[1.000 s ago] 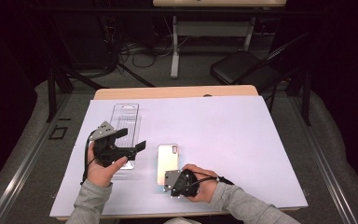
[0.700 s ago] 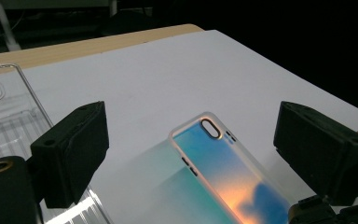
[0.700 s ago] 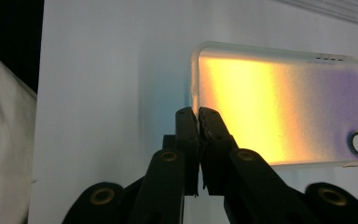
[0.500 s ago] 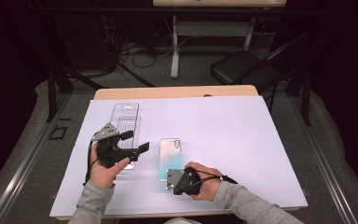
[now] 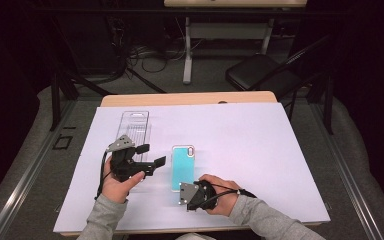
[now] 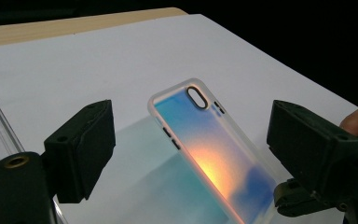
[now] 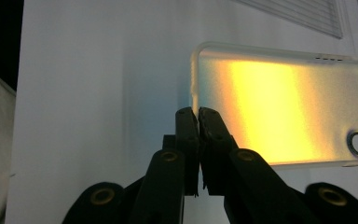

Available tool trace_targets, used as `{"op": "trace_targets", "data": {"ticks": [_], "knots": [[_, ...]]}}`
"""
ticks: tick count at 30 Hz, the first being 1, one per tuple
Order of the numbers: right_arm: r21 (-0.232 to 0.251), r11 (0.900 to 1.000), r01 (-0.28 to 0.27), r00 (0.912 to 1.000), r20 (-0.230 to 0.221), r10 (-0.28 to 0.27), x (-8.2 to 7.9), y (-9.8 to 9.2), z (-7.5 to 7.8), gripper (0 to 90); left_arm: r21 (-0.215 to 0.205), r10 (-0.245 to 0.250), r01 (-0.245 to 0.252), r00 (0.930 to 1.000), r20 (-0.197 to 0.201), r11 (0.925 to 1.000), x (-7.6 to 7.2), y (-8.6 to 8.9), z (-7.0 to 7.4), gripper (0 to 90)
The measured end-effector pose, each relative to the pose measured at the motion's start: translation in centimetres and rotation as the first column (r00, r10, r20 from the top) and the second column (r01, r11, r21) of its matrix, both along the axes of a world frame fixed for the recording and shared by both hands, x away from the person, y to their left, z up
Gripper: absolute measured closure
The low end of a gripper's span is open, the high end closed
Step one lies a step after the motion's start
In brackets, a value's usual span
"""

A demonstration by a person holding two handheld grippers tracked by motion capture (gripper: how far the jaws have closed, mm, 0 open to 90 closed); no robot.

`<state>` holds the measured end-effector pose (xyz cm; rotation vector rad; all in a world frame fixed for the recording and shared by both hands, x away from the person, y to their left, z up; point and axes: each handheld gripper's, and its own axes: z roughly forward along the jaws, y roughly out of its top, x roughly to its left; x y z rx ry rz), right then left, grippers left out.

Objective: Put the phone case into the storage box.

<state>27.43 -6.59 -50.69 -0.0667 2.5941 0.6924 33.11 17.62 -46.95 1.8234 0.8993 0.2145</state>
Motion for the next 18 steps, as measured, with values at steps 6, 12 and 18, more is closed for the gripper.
{"op": "trace_targets", "data": {"ticks": [6,12,18], "knots": [[0.0,1.0,-0.002,0.9996,0.027,0.002,-0.08,-0.08,0.09,87.7,-0.001,0.001,-0.001,1.0,-0.005,1.0,-0.04,-0.19,-0.1,15.6],[0.01,1.0,0.001,0.9993,0.038,-0.001,-0.08,-0.2,0.31,87.7,-0.014,-0.001,0.001,0.9998,-0.02,0.9999,0.01,-0.32,-0.37,15.9],[0.006,1.0,0.001,0.9988,0.048,-0.002,-0.28,-0.26,0.4,87.7,-0.01,-0.012,0.012,0.9987,-0.048,0.9999,0.1,-0.6,-0.74,18.0]]}}
